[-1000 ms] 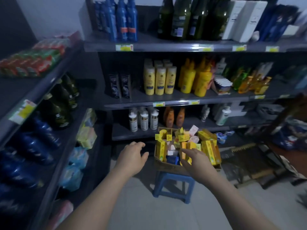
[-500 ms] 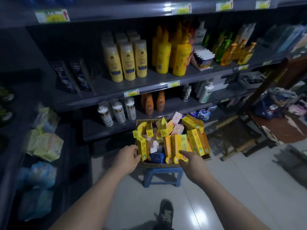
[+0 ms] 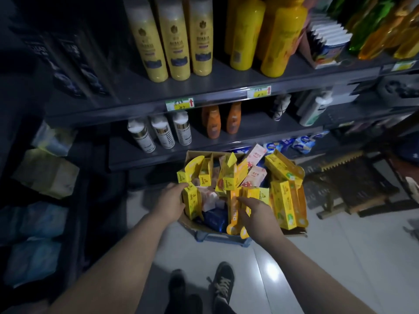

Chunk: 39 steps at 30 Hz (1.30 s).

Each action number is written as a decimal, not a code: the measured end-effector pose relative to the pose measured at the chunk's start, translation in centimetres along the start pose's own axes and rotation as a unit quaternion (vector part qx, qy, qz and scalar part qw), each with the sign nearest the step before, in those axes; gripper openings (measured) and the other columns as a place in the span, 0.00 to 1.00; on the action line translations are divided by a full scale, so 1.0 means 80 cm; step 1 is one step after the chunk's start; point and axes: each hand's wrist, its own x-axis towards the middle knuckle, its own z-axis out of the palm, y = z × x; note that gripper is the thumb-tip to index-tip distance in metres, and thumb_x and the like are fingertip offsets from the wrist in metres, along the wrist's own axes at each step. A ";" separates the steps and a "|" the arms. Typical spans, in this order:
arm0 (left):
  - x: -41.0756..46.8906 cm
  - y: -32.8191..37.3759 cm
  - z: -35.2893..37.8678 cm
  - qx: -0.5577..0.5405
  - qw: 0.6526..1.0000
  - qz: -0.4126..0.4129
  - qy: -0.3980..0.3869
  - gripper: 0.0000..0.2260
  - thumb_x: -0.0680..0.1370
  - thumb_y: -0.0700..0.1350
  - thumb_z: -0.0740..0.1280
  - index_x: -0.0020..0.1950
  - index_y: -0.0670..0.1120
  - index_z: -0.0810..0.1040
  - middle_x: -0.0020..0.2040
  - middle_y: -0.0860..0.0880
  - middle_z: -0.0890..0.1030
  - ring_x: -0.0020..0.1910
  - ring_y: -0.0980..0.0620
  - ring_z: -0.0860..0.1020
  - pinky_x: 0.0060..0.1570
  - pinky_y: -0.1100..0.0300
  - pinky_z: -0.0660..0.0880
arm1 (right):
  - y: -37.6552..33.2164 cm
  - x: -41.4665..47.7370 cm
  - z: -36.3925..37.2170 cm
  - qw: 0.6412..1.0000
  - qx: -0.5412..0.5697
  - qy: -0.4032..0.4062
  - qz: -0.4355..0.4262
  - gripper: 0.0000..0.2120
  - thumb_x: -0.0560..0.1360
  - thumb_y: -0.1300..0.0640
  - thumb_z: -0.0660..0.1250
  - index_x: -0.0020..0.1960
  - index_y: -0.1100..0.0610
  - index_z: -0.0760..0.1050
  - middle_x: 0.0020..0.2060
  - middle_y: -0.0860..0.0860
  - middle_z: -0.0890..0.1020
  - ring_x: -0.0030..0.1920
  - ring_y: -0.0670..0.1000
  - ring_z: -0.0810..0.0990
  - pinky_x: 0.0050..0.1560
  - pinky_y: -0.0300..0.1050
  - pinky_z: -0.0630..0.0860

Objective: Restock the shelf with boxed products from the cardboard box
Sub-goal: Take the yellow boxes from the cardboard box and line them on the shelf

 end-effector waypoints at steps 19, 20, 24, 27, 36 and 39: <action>0.096 -0.019 0.006 0.217 0.965 0.097 -0.110 0.25 0.74 0.42 0.69 0.69 0.55 0.69 0.64 0.48 0.65 0.64 0.47 0.65 0.59 0.55 0.70 | 0.010 0.065 0.034 0.992 0.039 0.082 0.091 0.18 0.79 0.55 0.64 0.67 0.57 0.74 0.62 0.54 0.78 0.62 0.55 0.75 0.61 0.47 0.71; 0.096 -0.023 0.000 0.197 0.969 0.097 -0.113 0.24 0.72 0.43 0.73 0.66 0.55 0.73 0.63 0.50 0.66 0.62 0.49 0.65 0.60 0.54 0.69 | 0.008 0.067 0.036 0.990 0.034 0.090 0.101 0.19 0.78 0.55 0.64 0.68 0.57 0.73 0.63 0.54 0.78 0.63 0.55 0.74 0.62 0.48 0.70; 0.095 -0.029 -0.024 0.079 0.984 0.090 -0.132 0.21 0.66 0.41 0.78 0.57 0.51 0.78 0.57 0.52 0.73 0.58 0.50 0.70 0.59 0.55 0.70 | -0.003 0.085 0.044 0.986 0.032 0.106 0.124 0.25 0.76 0.51 0.66 0.71 0.57 0.68 0.66 0.54 0.74 0.65 0.56 0.70 0.65 0.51 0.69; 0.091 -0.039 -0.040 -0.074 0.982 0.061 -0.165 0.18 0.64 0.37 0.78 0.45 0.54 0.77 0.50 0.47 0.81 0.50 0.45 0.79 0.55 0.45 0.75 | -0.011 0.102 0.050 0.983 0.023 0.117 0.138 0.29 0.75 0.47 0.68 0.71 0.57 0.67 0.66 0.55 0.74 0.65 0.57 0.70 0.66 0.52 0.67; 0.080 -0.036 -0.068 -0.253 0.962 0.033 -0.096 0.17 0.66 0.31 0.76 0.46 0.47 0.75 0.44 0.49 0.78 0.37 0.62 0.78 0.39 0.71 0.75 | -0.019 0.139 0.066 0.979 0.031 0.081 0.185 0.22 0.75 0.44 0.65 0.63 0.56 0.68 0.53 0.55 0.81 0.61 0.57 0.75 0.75 0.56 0.50; 0.075 -0.037 -0.070 -0.258 0.962 0.023 -0.085 0.17 0.66 0.33 0.77 0.45 0.50 0.74 0.45 0.50 0.77 0.40 0.60 0.76 0.38 0.73 0.72 | -0.025 0.133 0.058 0.973 0.071 0.089 0.201 0.18 0.76 0.50 0.64 0.61 0.60 0.69 0.53 0.59 0.80 0.60 0.60 0.74 0.73 0.57 0.60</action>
